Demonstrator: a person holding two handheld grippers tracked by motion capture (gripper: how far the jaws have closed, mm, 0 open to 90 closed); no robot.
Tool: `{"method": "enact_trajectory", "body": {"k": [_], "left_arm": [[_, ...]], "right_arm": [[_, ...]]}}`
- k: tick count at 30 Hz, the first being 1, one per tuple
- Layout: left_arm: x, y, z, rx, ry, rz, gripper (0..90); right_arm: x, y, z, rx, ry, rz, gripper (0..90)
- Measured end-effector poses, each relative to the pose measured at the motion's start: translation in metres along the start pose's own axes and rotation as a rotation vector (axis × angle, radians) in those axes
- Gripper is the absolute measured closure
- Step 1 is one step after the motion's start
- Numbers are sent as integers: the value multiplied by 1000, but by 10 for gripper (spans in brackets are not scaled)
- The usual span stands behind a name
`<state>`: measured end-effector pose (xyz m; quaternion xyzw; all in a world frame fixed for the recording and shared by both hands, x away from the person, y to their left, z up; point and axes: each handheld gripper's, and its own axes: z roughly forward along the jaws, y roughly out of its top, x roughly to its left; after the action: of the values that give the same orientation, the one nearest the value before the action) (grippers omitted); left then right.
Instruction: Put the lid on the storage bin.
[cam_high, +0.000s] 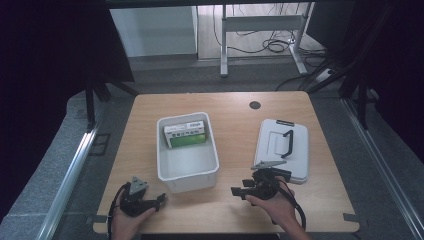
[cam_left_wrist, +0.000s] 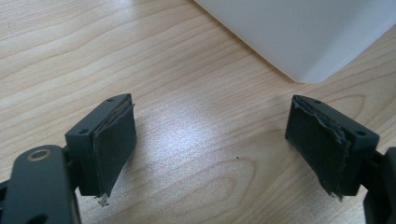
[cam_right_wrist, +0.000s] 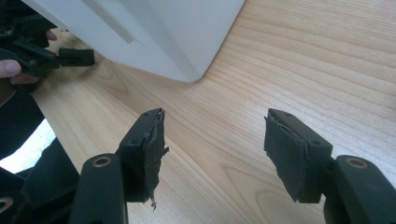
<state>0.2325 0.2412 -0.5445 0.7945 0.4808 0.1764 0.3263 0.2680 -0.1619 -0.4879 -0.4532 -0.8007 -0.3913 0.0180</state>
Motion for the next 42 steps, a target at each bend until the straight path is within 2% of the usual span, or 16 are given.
{"method": "enact_trajectory", "body": {"k": [6, 14, 23, 29, 35, 42], "left_arm": [[-1, 0, 0, -1, 6, -7, 162], [-1, -1, -1, -1, 9, -7, 162], [-1, -1, -1, 0, 8, -7, 161], [-1, -1, -1, -1, 8, -8, 161], [-1, -1, -1, -1, 7, -7, 162], [-1, -1, 0, -2, 7, -8, 161]], "right_arm": [[3, -1, 0, -3, -5, -12, 382], [4, -2, 5, 20, 2, -22, 382], [2, -2, 7, 27, -4, -13, 387], [2, 3, -4, 1, -28, -13, 403], [1, 6, -14, -10, -21, 2, 406], [1, 14, -27, -34, -20, -6, 406]]}}
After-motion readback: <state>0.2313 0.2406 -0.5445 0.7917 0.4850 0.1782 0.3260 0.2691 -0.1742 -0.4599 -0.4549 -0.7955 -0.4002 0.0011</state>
